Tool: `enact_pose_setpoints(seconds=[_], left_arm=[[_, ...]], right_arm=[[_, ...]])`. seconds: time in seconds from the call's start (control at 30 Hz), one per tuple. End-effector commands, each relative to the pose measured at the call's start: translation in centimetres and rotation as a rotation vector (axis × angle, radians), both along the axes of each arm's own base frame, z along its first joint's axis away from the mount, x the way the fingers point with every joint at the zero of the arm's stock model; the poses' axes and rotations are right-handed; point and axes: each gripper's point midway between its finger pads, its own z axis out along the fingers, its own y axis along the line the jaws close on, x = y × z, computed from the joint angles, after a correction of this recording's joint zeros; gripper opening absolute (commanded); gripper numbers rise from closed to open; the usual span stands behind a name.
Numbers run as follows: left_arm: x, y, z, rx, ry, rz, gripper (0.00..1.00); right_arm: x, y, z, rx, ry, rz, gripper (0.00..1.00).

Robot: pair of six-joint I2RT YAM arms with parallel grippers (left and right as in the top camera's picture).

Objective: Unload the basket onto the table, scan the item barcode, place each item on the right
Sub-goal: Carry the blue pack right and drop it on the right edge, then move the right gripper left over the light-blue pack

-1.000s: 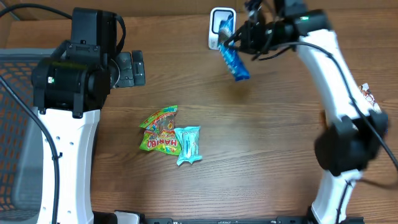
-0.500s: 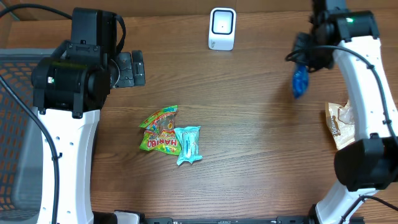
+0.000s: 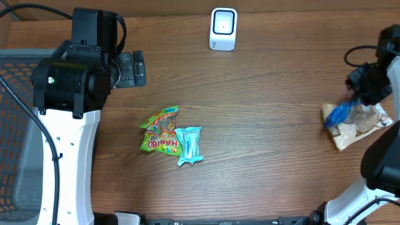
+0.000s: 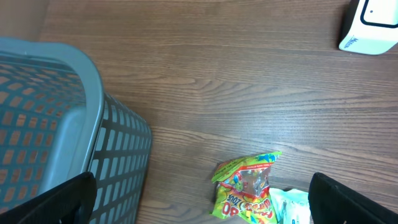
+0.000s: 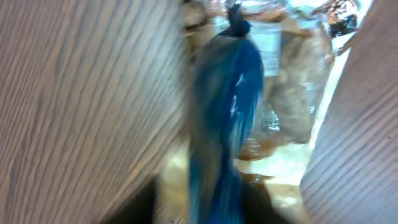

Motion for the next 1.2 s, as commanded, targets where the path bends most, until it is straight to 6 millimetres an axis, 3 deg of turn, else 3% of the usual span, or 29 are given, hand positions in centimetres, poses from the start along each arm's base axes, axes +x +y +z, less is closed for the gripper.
enact_pose_setpoints(seconds=[0.0,0.1,0.23,0.37,0.47,0.57,0.6,0.67,0.7,0.93,1.03,1.17], left_arm=[[0.1,0.3,0.3,0.022,-0.006,-0.007,1.0],[0.1,0.3,0.3,0.022,-0.006,-0.006,1.0],[0.1,0.3,0.3,0.022,-0.006,-0.006,1.0],[0.1,0.3,0.3,0.022,-0.006,-0.007,1.0],[0.1,0.3,0.3,0.022,-0.006,-0.007,1.0],[0.1,0.3,0.3,0.022,-0.006,-0.006,1.0],[0.1,0.3,0.3,0.022,-0.006,-0.007,1.0],[0.1,0.3,0.3,0.022,-0.006,-0.007,1.0],[0.1,0.3,0.3,0.022,-0.006,-0.006,0.99],[0.1,0.3,0.3,0.022,-0.006,-0.007,1.0],[0.1,0.3,0.3,0.022,-0.006,-0.006,1.0],[0.1,0.3,0.3,0.022,-0.006,-0.007,1.0]], right_arm=[[0.0,0.3,0.3,0.039,-0.018,-0.012,0.72],[0.5,1.1,1.0,0.083,-0.055,0.03,0.7],[2.5,3.7,4.5,0.186,-0.206,0.195,0.69],[4.4,10.9,10.6,0.404,-0.481,0.559,0.69],[4.0,15.1,11.7,0.499,-0.519,0.686,0.69],[3.1,19.7,10.7,0.541,-0.468,0.79,0.73],[2.4,22.7,10.0,0.564,-0.439,0.859,0.73],[1.5,26.2,8.9,0.579,-0.409,0.945,0.74],[0.9,28.6,7.7,0.567,-0.381,0.998,0.74],[-2.8,38.4,0.6,0.495,-0.271,0.98,0.71],[-4.5,41.4,-1.1,0.511,-0.272,0.981,0.72],[-6.2,42.8,-4.0,0.433,-0.242,0.857,0.71]])
